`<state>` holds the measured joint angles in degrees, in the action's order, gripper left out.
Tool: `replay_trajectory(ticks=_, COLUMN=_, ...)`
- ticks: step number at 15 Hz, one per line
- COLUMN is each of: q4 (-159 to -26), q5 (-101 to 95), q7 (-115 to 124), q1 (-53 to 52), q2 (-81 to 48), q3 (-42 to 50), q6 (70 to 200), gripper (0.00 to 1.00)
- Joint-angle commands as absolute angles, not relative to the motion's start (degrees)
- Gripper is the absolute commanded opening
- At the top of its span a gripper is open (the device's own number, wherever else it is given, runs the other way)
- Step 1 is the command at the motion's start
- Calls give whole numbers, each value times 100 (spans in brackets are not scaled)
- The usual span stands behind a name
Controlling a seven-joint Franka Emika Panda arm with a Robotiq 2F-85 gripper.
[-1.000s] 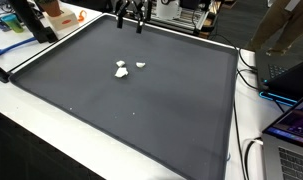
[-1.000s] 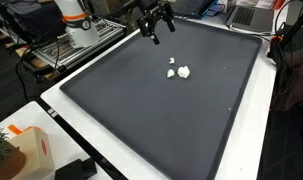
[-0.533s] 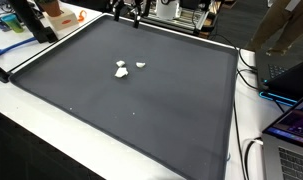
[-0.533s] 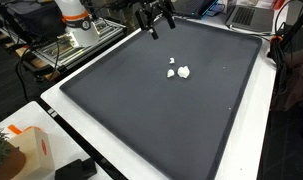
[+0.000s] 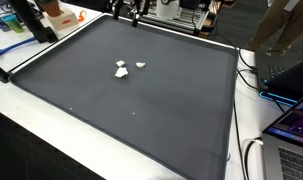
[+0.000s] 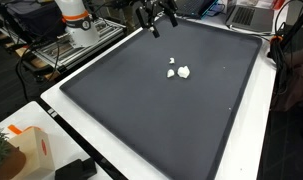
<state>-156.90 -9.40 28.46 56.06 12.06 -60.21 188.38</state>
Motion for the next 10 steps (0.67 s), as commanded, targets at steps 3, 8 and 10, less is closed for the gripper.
replay_trajectory(ticks=3, q4=-15858, q5=-139, q7=3854, q1=6949, q2=2294, q3=-7914, q6=19290, gripper=100)
replay_trajectory(ticks=8, q4=-15711, q5=321, q7=4584, q1=8129, q2=3041, q3=-9736, q6=19293, gripper=100)
replay_trajectory(ticks=10, q4=-15554, q5=463, q7=4917, q1=8597, q2=3266, q3=-10235, q6=19221, gripper=100)
